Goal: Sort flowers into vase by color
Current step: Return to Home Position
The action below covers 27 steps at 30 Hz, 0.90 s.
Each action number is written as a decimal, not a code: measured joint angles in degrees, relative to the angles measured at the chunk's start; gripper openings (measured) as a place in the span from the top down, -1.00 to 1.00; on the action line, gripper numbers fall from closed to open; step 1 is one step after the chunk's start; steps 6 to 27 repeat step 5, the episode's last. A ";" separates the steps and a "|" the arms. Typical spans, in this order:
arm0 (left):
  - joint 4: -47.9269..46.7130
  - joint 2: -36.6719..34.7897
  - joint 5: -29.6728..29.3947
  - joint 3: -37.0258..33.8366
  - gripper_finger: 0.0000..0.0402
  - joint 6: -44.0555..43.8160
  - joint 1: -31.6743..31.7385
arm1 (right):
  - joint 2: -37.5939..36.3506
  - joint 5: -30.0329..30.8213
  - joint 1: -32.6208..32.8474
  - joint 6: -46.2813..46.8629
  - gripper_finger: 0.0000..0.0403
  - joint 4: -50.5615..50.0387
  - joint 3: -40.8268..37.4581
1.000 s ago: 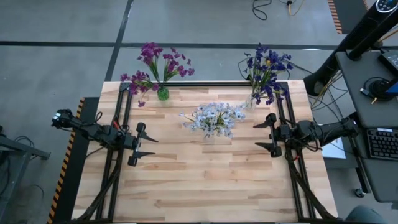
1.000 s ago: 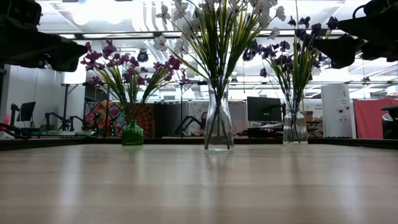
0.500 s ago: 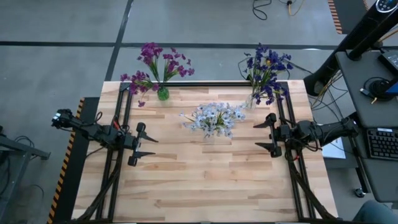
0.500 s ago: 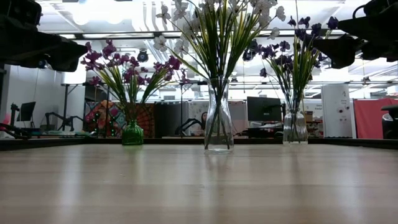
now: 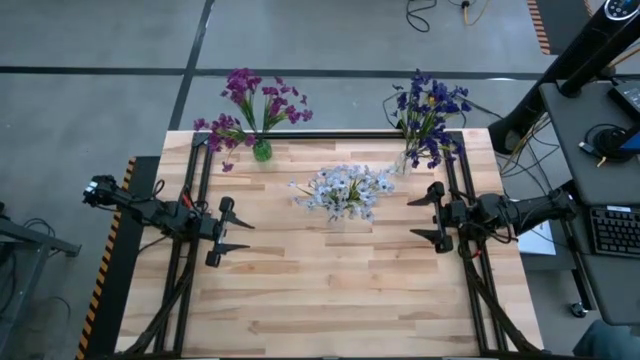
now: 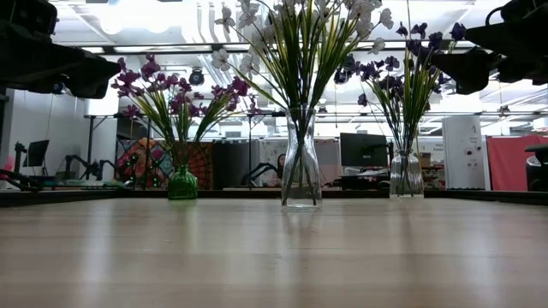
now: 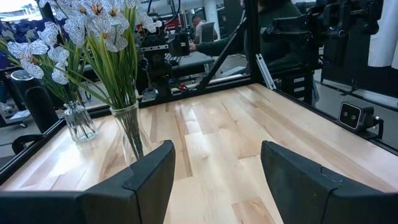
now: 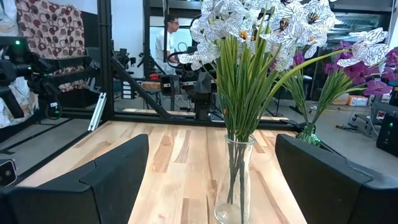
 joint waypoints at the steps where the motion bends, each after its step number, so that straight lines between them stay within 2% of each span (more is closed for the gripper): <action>1: 0.00 0.00 0.00 0.00 -0.10 0.00 0.00 | 0.00 0.00 0.00 0.00 -0.70 0.00 0.00; 27: 0.00 0.00 0.02 0.00 -0.10 0.01 0.00 | 0.00 0.00 0.00 0.00 -0.70 0.00 0.00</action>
